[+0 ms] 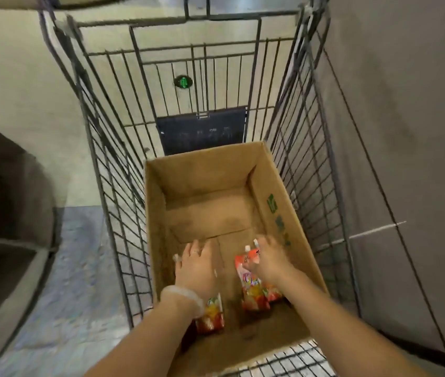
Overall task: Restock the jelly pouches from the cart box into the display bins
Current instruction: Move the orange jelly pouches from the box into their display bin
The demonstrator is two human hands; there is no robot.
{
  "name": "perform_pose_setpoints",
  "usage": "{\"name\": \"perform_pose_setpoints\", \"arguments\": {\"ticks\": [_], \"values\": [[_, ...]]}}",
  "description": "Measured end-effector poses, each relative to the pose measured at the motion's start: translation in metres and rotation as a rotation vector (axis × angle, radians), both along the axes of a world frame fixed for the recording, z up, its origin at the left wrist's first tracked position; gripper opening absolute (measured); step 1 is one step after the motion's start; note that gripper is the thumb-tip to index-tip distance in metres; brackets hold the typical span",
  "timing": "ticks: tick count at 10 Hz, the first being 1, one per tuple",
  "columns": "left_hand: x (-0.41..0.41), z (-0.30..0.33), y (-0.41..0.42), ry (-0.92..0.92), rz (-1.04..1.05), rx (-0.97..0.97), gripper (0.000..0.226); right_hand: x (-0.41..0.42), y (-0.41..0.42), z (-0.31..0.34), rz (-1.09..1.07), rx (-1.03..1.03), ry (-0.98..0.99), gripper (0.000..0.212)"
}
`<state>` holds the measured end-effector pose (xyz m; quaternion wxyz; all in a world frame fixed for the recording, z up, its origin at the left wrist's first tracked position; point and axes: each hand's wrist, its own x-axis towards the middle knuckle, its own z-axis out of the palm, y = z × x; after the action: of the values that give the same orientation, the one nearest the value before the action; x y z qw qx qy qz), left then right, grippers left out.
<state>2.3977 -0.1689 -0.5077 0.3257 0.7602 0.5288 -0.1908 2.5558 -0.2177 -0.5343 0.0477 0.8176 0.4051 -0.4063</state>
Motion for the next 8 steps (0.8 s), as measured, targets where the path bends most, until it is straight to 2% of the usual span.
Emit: {"name": "perform_pose_setpoints", "arguments": {"ticks": [1,2,3,4,5,6,7,8], "values": [[0.006,-0.057,-0.022,0.092,0.035,-0.111,0.076,0.007,-0.012,-0.056,0.007,-0.073,0.071,0.081],[0.022,-0.098,-0.036,0.133,0.098,-0.273,0.078,0.012,-0.017,-0.103,-0.170,-0.128,0.099,0.085],[0.045,-0.133,-0.045,-0.052,0.471,-0.525,0.071,0.011,-0.017,-0.133,-0.390,-0.199,0.062,0.080],[0.065,-0.170,-0.059,-0.170,0.862,-0.501,0.052,0.009,-0.016,-0.147,-0.363,-0.172,0.081,0.073],[0.081,-0.202,-0.078,-0.182,1.083,-0.472,0.033,0.017,-0.007,-0.144,-0.306,-0.185,0.086,0.055],[0.091,-0.210,-0.087,-0.193,1.151,-0.570,0.025,0.029,0.000,-0.138,-0.223,-0.199,0.058,0.038],[0.080,-0.197,-0.066,-0.201,1.183,-0.480,0.015,0.029,0.000,-0.137,-0.096,-0.204,0.027,0.036],[0.057,-0.190,-0.044,-0.116,1.216,-0.312,0.021,0.017,-0.002,-0.143,-0.098,-0.109,0.010,0.040]]}}
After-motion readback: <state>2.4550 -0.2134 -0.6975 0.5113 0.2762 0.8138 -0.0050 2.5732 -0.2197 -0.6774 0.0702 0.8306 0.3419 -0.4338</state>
